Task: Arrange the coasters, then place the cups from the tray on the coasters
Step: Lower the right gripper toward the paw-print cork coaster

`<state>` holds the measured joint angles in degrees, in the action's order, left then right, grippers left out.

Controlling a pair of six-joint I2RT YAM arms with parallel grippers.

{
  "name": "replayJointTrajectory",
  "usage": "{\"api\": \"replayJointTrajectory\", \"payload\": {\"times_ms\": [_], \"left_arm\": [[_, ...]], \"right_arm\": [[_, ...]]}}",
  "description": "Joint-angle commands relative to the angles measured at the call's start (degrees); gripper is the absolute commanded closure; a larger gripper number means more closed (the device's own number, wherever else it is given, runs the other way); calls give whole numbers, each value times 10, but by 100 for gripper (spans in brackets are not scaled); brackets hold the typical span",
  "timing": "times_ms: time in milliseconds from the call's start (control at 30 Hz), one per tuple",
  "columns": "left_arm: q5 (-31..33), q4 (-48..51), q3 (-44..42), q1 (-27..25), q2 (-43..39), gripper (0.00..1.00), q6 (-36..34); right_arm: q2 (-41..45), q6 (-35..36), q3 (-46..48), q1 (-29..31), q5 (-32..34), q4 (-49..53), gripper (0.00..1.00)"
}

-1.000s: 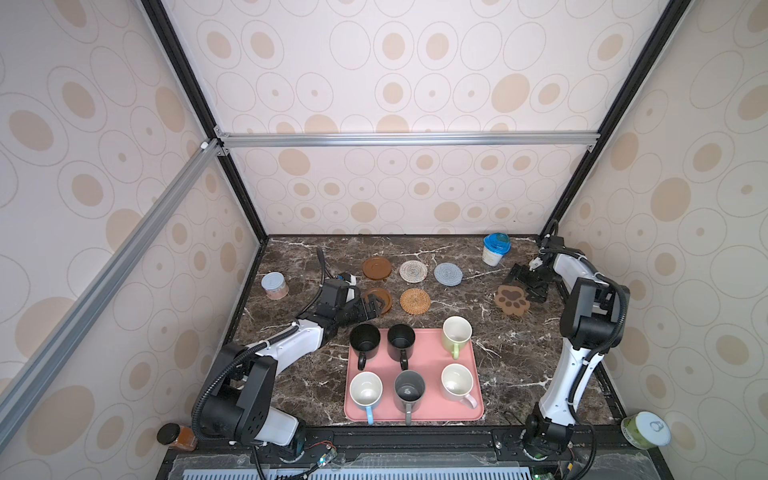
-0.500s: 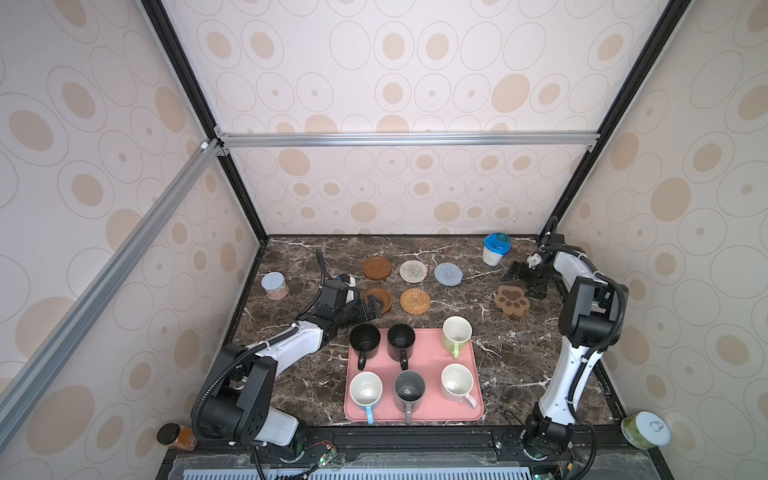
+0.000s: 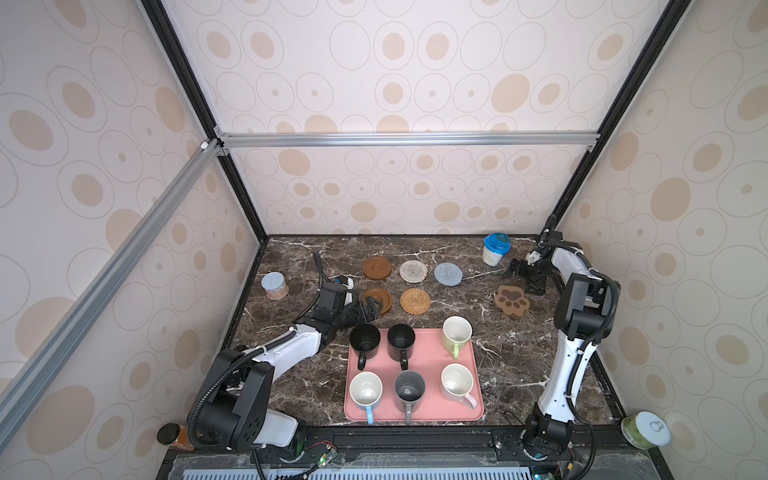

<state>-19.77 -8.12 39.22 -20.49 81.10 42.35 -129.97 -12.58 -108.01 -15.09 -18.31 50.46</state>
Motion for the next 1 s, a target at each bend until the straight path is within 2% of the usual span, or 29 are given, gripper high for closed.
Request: {"api": "replayJointTrajectory", "payload": {"times_ms": [0, 533, 700, 967], "left_arm": [[7, -8, -2, 4, -13, 0, 7], [6, -9, -1, 4, -9, 0, 6], [3, -8, 4, 3, -7, 0, 5], [5, -3, 7, 4, -9, 0, 6]], "right_arm": [[-11, 22, -13, -2, -11, 35, 1], [-3, 35, 41, -2, -35, 33, 2], [24, 28, 57, -2, 7, 11, 1], [35, 13, 22, -2, 46, 2, 1]]}}
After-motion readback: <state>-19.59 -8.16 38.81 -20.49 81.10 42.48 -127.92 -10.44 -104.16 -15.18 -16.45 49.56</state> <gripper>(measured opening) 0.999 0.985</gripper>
